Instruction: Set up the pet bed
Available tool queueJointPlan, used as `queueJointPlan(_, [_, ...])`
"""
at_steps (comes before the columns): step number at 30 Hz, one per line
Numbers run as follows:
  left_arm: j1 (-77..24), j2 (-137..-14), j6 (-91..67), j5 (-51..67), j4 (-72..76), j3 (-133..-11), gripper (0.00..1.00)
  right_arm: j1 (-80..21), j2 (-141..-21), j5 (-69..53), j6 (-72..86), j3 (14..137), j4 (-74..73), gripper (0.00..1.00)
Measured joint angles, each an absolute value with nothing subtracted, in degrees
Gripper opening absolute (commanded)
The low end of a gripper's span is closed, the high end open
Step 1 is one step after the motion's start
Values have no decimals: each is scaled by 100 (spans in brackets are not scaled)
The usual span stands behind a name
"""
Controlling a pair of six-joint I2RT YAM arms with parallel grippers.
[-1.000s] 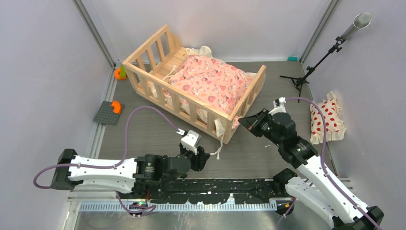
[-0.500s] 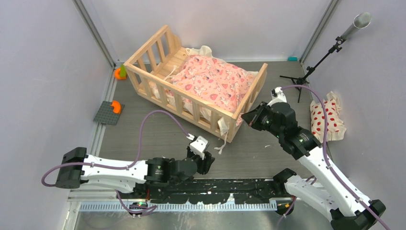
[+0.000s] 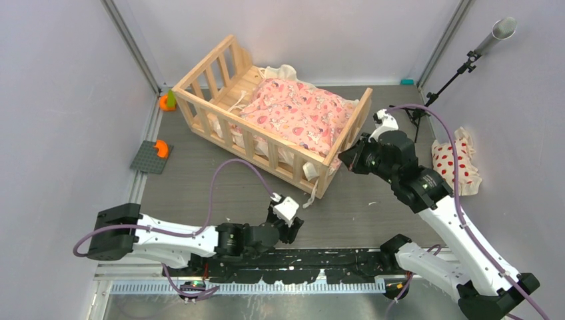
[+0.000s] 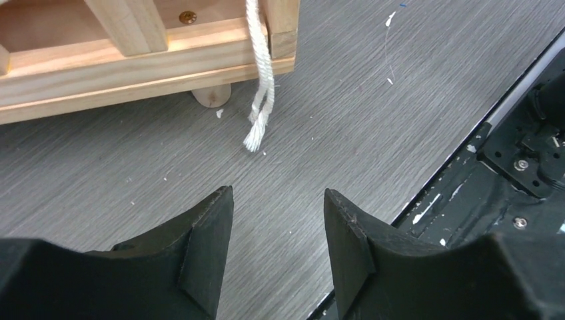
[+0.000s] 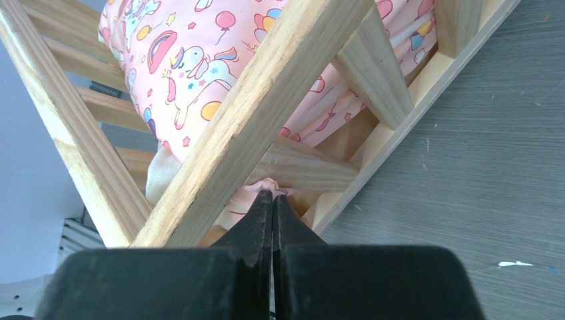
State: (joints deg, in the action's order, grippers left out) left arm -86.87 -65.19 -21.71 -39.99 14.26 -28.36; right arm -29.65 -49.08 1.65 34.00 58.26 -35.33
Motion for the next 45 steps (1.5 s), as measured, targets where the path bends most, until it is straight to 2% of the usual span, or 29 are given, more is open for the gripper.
queueJointPlan(8, [-8600,-7146,-1474,-3911,2397,-2814,56,-2969,-4869,762,3094,5730,-3715,3])
queueJointPlan(14, [-8361,-7419,-1293,-3695,3096,-2792,58,-2963,-4735,1369,3017,5330,-3841,19])
queueJointPlan(17, [-8241,-7502,-1282,-3579,3308,-2792,58,-2928,-4740,1723,3009,5218,-3999,33])
queueJointPlan(20, [-8165,-7607,-1280,-3485,3483,-2792,58,-2915,-4748,2099,3074,5183,-4176,40])
queueJointPlan(28, [-8077,-7865,-1278,-3284,3675,-2794,58,-2912,-4091,1966,3441,4908,-4200,33])
queueJointPlan(37, [-7985,-7808,-1216,-3186,3795,-2788,57,-2908,-2191,198,3835,2941,-2733,41])
queueJointPlan(41, [-7942,-7568,-1173,-3177,3802,-2687,57,-2908,-1789,-366,3837,2047,-1896,41])
queueJointPlan(45, [-7920,-7328,-1166,-3179,3824,-2521,57,-2908,-1597,-517,3640,1793,-1463,42])
